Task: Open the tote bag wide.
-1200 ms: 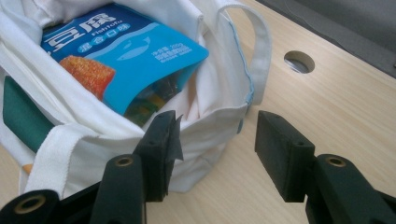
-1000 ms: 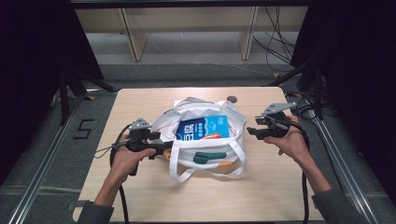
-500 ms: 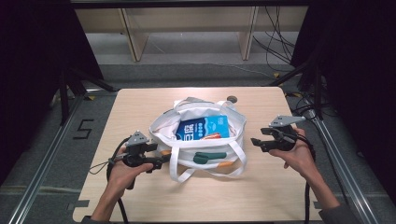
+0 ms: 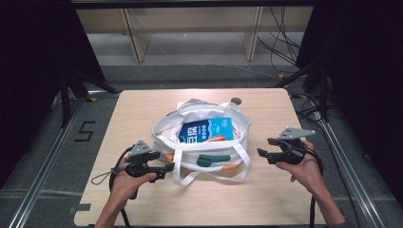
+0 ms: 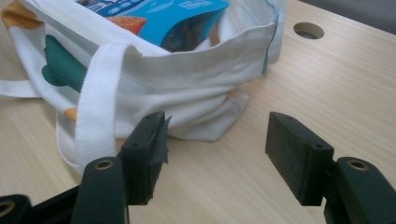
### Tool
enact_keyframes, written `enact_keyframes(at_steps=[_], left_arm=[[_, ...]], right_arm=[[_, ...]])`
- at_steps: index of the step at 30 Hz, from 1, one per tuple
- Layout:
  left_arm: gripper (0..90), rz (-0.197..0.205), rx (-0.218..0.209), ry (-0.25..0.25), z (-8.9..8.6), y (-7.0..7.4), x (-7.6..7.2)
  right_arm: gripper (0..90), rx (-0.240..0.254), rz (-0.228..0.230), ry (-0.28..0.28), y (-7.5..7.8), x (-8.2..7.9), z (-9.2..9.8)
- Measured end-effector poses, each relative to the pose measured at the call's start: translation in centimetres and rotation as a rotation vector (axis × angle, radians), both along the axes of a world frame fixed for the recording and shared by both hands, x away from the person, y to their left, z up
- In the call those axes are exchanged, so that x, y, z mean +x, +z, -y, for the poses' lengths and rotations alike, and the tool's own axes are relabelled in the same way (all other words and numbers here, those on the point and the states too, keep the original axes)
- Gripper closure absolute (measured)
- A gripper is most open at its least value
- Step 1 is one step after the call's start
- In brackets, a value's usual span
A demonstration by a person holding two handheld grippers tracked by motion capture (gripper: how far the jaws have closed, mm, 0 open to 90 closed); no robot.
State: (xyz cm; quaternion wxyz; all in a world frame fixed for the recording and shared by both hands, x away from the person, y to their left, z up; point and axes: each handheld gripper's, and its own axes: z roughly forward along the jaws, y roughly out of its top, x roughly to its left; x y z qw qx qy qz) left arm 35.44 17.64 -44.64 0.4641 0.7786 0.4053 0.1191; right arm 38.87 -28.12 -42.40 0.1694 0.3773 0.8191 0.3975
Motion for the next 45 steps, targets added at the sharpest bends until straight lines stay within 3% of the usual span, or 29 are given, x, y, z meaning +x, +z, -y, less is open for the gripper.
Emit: enact_keyframes(at_steps=[2,4,6,8,9,11,12,13,14,15,16,17,19,20,21,22,23,24,27,28,29,32,33,36,39,41,42,45], left_arm=[[24.6,0.013,0.004,-0.010,-0.1,-0.2,0.0],[24.5,0.008,0.010,-0.014,-0.1,-0.6,-0.4],[23.7,0.007,0.029,-0.022,-0.2,-0.8,-0.7],[23.6,0.008,0.011,-0.018,-0.1,-1.0,-0.8],[23.6,0.012,0.038,-0.028,-0.2,-1.2,-0.9],[23.6,0.003,0.028,-0.005,0.0,-1.5,-1.1],[22.7,0.011,0.063,-0.036,-0.2,-1.8,-1.1],[22.1,0.003,0.040,-0.026,0.0,-2.1,-1.3],[22.0,0.002,0.040,-0.024,0.0,-2.2,-1.4],[22.0,0.002,0.040,-0.024,0.0,-2.2,-1.4],[21.9,0.004,0.058,-0.032,-0.2,-2.3,-1.6],[21.8,0.004,0.033,-0.017,0.0,-2.4,-1.7],[21.3,-0.004,0.037,-0.021,-0.1,-2.3,-1.9],[21.3,0.002,0.037,-0.016,0.0,-2.3,-2.2],[20.9,0.007,0.047,-0.025,0.0,-2.3,-2.6],[20.7,0.017,0.030,-0.022,0.1,-2.3,-2.8],[20.4,0.016,0.025,-0.022,0.1,-2.3,-3.0],[20.3,0.020,0.019,-0.021,0.3,-2.4,-3.2],[20.3,0.021,0.035,-0.031,0.3,-2.4,-3.6],[20.3,0.019,0.029,-0.038,0.4,-2.6,-3.8],[20.3,0.002,0.035,-0.045,0.4,-2.7,-4.0],[20.3,0.016,0.044,-0.053,0.7,-3.1,-4.4],[20.3,0.003,0.022,-0.039,0.8,-3.2,-4.5],[20.3,0.013,0.069,-0.066,0.4,-3.3,-4.6],[20.4,0.017,0.066,-0.067,0.4,-3.6,-4.8],[20.4,-0.001,0.038,-0.037,0.6,-3.9,-5.2],[20.4,-0.003,0.043,-0.041,0.6,-4.0,-5.2],[20.4,0.007,0.046,-0.058,0.8,-4.2,-5.5]], right_arm=[[39.2,-0.004,0.014,0.003,-0.1,0.0,0.1],[38.3,-0.006,-0.017,-0.002,-0.6,-0.5,0.0],[37.0,-0.016,0.008,0.010,-0.8,-0.5,0.2],[36.4,0.001,-0.012,-0.005,-0.9,-0.9,0.2],[36.1,0.009,-0.032,-0.011,-0.8,-1.1,0.2],[35.8,0.010,-0.026,-0.007,-0.9,-1.2,0.2],[35.5,-0.003,-0.005,0.006,-1.2,-1.2,0.2],[35.5,-0.009,-0.004,0.013,-1.3,-1.2,0.2],[35.4,0.004,-0.038,-0.007,-1.4,-1.6,0.0],[35.4,0.004,-0.038,-0.007,-1.4,-1.6,0.0],[35.4,-0.007,-0.017,0.011,-1.6,-1.6,0.1],[35.3,-0.005,-0.016,0.018,-1.7,-1.7,0.1],[35.3,-0.009,-0.005,0.025,-1.8,-1.7,0.1],[35.1,0.009,-0.040,0.004,-1.7,-2.1,-0.1],[34.8,0.008,-0.022,0.020,-2.0,-2.3,-0.1],[34.7,0.003,-0.033,0.016,-2.0,-2.5,-0.1],[34.6,-0.006,-0.008,0.029,-2.1,-2.4,0.1],[34.5,0.007,-0.041,0.013,-2.2,-2.8,-0.1],[34.5,-0.010,-0.042,0.027,-2.5,-3.0,-0.1],[34.5,-0.010,-0.024,0.031,-2.7,-3.0,0.0],[34.5,-0.007,-0.039,0.030,-2.8,-3.2,0.0],[34.4,-0.022,-0.033,0.039,-3.2,-3.4,0.3],[34.4,-0.005,-0.058,0.016,-3.3,-3.8,0.2],[33.8,-0.017,-0.037,0.041,-3.7,-3.8,0.3],[33.7,-0.013,-0.050,0.030,-3.9,-4.2,0.2],[33.6,-0.011,-0.063,0.032,-4.0,-4.4,0.2],[33.7,-0.021,-0.035,0.038,-4.1,-4.4,0.3],[33.4,-0.019,-0.044,0.040,-4.2,-4.8,0.2]])
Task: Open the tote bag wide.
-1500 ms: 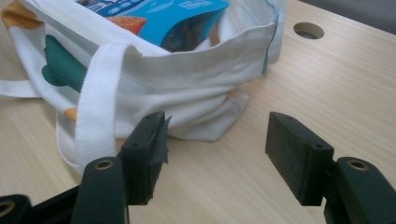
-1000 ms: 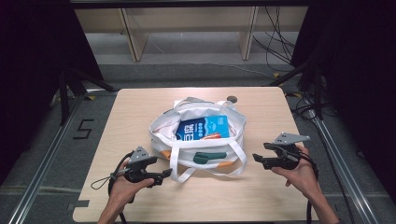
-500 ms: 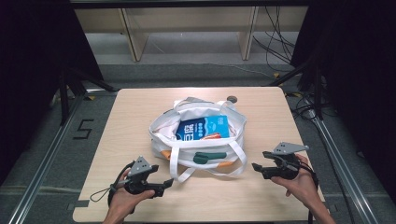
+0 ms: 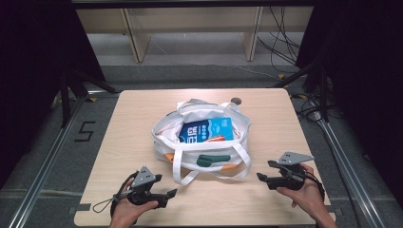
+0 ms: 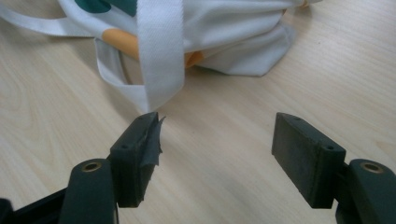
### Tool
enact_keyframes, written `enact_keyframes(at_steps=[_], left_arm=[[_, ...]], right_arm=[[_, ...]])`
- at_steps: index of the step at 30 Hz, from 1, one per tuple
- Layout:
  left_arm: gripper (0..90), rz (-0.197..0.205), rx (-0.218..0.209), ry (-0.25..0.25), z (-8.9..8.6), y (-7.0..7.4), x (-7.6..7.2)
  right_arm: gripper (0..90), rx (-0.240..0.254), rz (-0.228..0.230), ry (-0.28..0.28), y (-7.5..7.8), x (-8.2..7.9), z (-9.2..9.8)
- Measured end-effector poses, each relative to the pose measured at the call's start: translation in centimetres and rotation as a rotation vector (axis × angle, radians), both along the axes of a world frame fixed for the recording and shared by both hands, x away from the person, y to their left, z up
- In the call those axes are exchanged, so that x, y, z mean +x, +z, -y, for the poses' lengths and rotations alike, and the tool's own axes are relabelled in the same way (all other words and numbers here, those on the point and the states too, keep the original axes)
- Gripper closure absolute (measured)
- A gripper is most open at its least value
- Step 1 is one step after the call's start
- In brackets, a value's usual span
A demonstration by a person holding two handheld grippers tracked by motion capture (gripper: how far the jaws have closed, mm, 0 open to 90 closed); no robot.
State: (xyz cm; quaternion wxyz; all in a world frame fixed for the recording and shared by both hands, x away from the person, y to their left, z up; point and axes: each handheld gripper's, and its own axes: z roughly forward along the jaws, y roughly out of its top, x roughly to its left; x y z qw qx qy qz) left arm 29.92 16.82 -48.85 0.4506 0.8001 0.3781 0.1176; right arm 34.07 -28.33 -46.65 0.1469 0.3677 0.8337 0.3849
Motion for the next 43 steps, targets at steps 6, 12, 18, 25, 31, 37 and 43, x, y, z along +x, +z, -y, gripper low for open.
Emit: enact_keyframes(at_steps=[6,12,18,25,31,37,43], left_arm=[[20.4,-0.013,-0.015,-0.009,0.6,-0.3,-1.0],[20.3,-0.001,-0.018,-0.014,0.4,-0.4,-1.2],[20.2,-0.020,0.008,-0.013,-0.2,-0.6,-1.3],[20.2,-0.006,-0.024,0.006,-0.1,-0.9,-1.3],[20.2,-0.012,-0.013,0.007,0.0,-0.9,-1.3],[20.2,-0.009,-0.018,0.002,-0.1,-1.0,-1.2],[20.2,-0.014,-0.010,0.004,-0.1,-1.0,-1.2]], right_arm=[[33.3,0.011,0.001,0.003,-0.2,-1.1,0.1],[33.2,0.023,-0.019,0.004,-0.8,-2.3,0.1],[32.8,0.021,-0.038,0.006,-1.6,-3.4,0.7],[32.6,0.009,-0.053,0.009,-2.2,-4.0,1.1],[32.6,0.018,-0.082,0.043,-2.4,-4.0,1.1],[32.6,0.017,-0.069,0.035,-2.5,-3.9,1.2],[32.3,0.010,-0.054,0.011,-2.4,-3.9,1.3]])
